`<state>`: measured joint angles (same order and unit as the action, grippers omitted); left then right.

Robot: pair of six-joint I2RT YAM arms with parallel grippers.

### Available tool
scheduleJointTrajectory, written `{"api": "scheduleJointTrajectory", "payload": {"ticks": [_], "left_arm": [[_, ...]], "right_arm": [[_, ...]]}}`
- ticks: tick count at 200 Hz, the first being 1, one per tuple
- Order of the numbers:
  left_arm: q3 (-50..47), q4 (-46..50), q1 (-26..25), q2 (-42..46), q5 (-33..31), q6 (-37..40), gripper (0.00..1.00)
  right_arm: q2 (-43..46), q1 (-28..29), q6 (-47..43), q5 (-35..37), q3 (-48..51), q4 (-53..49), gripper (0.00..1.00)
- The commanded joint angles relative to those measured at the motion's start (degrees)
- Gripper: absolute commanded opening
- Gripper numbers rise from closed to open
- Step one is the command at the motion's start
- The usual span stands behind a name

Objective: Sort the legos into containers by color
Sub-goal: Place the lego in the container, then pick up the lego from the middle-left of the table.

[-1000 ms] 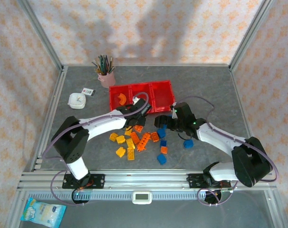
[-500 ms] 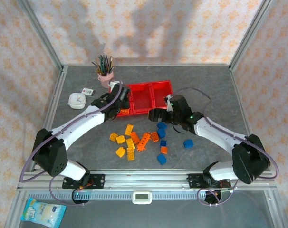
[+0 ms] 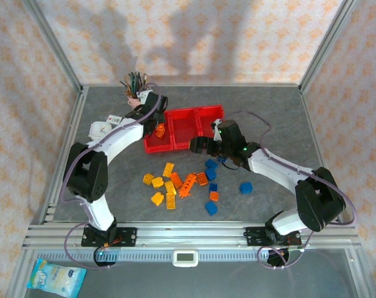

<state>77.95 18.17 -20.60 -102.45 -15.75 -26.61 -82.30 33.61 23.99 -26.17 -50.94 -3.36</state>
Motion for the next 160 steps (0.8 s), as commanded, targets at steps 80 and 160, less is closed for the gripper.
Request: {"api": "scheduleJointTrajectory", "payload": {"ticks": [80, 160], "left_arm": [[1.7, 1.7, 1.5, 2.3, 6.0, 2.3, 0.58], [-14.8, 7.8, -11.1, 20.7, 10.5, -6.0, 0.62]], "right_arm": [[1.1, 0.0, -0.7, 0.6, -2.4, -0.9, 1.00], [5.9, 0.1, -2.7, 1.4, 4.3, -6.1, 1.00]]}}
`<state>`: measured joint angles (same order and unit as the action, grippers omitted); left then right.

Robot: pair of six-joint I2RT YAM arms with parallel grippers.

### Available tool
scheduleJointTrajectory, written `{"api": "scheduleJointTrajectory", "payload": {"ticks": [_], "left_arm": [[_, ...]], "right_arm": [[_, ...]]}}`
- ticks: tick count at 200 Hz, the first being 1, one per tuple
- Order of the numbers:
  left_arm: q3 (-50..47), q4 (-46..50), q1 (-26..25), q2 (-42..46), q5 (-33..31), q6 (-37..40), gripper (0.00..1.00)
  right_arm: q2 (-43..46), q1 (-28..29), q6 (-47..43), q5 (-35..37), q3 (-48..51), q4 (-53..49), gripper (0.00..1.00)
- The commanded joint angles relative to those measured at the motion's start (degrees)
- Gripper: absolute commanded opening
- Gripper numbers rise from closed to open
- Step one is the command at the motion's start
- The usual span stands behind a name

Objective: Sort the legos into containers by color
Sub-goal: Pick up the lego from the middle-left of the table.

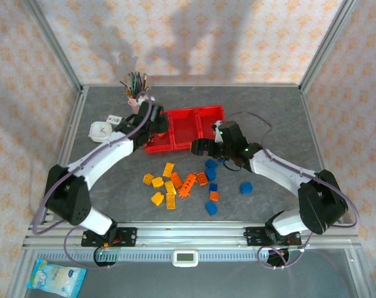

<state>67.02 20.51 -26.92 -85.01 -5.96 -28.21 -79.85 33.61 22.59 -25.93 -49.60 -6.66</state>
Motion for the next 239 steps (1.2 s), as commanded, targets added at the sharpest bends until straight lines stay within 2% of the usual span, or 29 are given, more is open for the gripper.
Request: {"api": "scheduleJointTrajectory", "payload": {"ticks": [1, 50, 79, 108, 132, 187, 239], "left_arm": [[-4.0, 5.6, -5.0, 3.5, 0.7, -4.7, 0.62], [-13.2, 6.5, -14.2, 8.1, -0.7, -16.8, 0.62], [-15.3, 4.7, -19.0, 7.3, 0.3, -20.1, 0.63], [-15.5, 1.7, -23.3, 4.3, 2.8, -17.0, 0.62], [-13.3, 3.0, -25.9, 0.2, 1.5, -13.4, 0.62], [-9.7, 2.8, -27.7, -6.9, 3.8, -7.0, 0.59], [-6.7, 6.4, -29.2, -12.6, 1.3, -5.7, 0.58]], "right_arm": [[3.6, 0.1, -1.3, 1.1, 3.0, -2.9, 1.00], [6.3, -0.1, -1.9, -0.1, 7.7, -3.7, 1.00], [7.7, -0.8, -0.4, -1.2, 10.1, -4.0, 1.00], [10.9, -1.4, 0.0, -3.0, 12.9, -4.2, 1.00], [14.8, -2.6, 0.6, -3.8, 15.3, -5.4, 1.00], [21.2, -6.4, 1.8, -4.9, 19.4, -6.7, 1.00], [21.9, -7.2, 1.8, -5.5, 19.8, -6.7, 1.00]]}}
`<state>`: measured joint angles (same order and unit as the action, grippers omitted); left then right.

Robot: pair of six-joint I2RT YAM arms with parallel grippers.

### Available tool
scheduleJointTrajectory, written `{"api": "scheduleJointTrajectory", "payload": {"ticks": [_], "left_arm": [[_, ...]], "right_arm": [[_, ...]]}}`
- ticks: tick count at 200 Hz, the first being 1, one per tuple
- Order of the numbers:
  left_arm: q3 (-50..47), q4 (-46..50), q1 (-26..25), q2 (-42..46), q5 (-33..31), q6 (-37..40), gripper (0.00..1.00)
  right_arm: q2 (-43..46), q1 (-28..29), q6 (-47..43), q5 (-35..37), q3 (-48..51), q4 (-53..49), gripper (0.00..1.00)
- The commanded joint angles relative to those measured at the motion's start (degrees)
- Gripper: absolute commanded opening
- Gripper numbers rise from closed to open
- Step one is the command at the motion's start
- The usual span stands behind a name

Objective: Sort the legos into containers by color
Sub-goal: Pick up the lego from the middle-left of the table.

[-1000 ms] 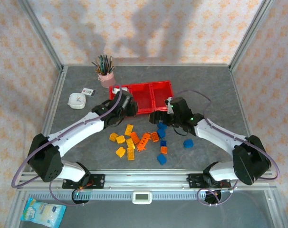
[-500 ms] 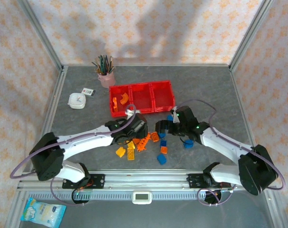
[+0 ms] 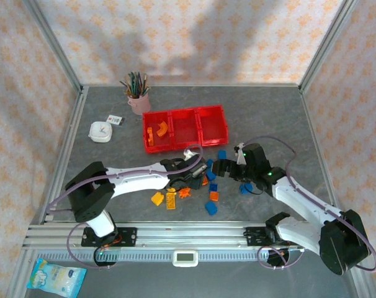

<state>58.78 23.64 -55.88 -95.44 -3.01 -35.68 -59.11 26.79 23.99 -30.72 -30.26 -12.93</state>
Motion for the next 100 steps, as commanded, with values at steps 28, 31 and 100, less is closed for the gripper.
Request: {"api": "scheduleJointTrajectory", "payload": {"ticks": [28, 31, 100], "left_arm": [[1.7, 4.8, -1.0, -3.4, -3.5, 1.4, 0.58], [1.5, 4.7, -1.1, -3.4, -3.4, 1.3, 0.58], [-0.2, 4.2, -1.7, -4.6, -3.7, 1.4, 0.56]], "right_arm": [[1.0, -0.5, 0.2, -0.8, 0.6, -0.4, 1.00], [0.9, -0.5, 0.3, -0.8, 0.6, -0.5, 1.00], [0.1, -0.5, 0.1, -1.1, 0.6, 0.3, 1.00]]}}
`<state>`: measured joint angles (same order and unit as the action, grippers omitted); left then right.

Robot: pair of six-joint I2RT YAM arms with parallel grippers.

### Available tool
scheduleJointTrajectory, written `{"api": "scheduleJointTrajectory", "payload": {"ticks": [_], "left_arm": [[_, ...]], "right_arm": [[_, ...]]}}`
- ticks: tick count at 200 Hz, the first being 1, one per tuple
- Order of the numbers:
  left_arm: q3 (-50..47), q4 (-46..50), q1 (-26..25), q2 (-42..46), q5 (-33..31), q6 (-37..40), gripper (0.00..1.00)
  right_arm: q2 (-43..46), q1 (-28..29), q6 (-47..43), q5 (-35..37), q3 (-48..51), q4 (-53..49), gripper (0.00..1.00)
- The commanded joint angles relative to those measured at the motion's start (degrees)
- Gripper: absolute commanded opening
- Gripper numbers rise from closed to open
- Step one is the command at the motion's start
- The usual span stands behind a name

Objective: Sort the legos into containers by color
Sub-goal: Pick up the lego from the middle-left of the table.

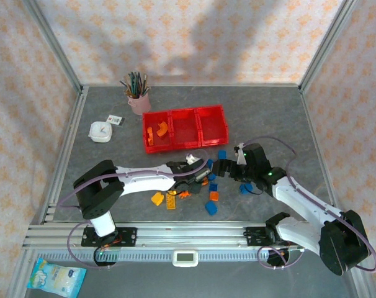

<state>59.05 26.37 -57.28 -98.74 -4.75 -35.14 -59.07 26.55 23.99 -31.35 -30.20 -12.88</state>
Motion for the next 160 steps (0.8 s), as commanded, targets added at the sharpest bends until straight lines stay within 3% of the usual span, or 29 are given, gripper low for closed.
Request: {"api": "scheduleJointTrajectory", "payload": {"ticks": [1, 89, 160], "left_arm": [[-0.5, 1.6, -0.3, -1.3, -2.1, 0.9, 0.56], [-0.6, 1.5, -0.3, -2.7, -2.7, 1.1, 0.40], [-1.0, 2.7, -0.2, 4.5, -4.7, 0.1, 0.31]], "right_arm": [[0.0, -0.3, 0.1, -0.5, 0.6, 0.2, 1.00], [0.1, -0.4, 0.0, -0.2, 0.2, 0.2, 1.00], [0.2, -0.4, -2.1, 0.1, -4.1, -2.2, 1.00]]}}
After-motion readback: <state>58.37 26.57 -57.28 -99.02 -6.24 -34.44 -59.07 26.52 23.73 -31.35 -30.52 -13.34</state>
